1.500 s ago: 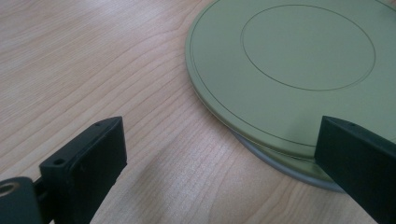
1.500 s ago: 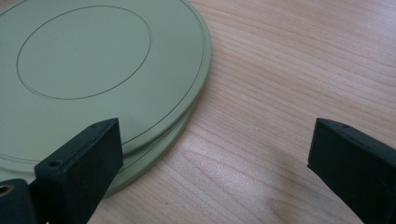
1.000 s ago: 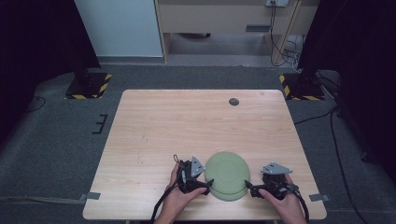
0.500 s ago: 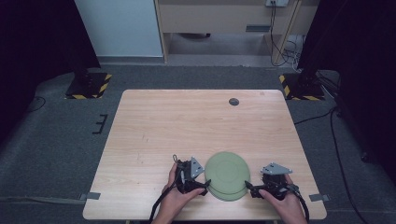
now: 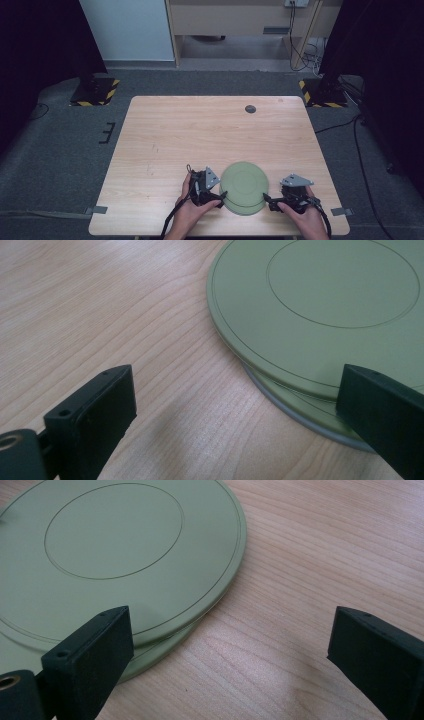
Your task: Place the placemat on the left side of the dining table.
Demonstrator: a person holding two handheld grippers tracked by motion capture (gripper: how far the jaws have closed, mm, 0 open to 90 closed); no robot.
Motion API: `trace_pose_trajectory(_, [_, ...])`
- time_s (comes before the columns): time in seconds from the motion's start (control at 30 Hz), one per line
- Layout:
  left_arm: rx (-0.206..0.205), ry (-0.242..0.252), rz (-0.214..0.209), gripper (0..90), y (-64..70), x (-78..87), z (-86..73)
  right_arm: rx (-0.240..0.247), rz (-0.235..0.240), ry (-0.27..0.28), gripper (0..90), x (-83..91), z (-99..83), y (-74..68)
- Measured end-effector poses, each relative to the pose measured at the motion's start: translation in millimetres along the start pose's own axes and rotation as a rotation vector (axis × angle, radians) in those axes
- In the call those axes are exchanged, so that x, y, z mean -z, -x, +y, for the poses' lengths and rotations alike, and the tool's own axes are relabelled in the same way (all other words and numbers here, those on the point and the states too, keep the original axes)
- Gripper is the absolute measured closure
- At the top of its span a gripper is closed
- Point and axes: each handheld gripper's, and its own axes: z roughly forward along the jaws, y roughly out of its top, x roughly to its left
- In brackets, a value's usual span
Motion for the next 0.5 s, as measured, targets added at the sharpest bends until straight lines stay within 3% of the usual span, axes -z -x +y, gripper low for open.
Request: trace_pose_trajectory(0.5, [0.005, 0.002, 0.015, 1.9, -3.4, -3.0, 1.9, -0.003, -0.008, -0.002, 2.3, -2.3, 1.2, 0.8])
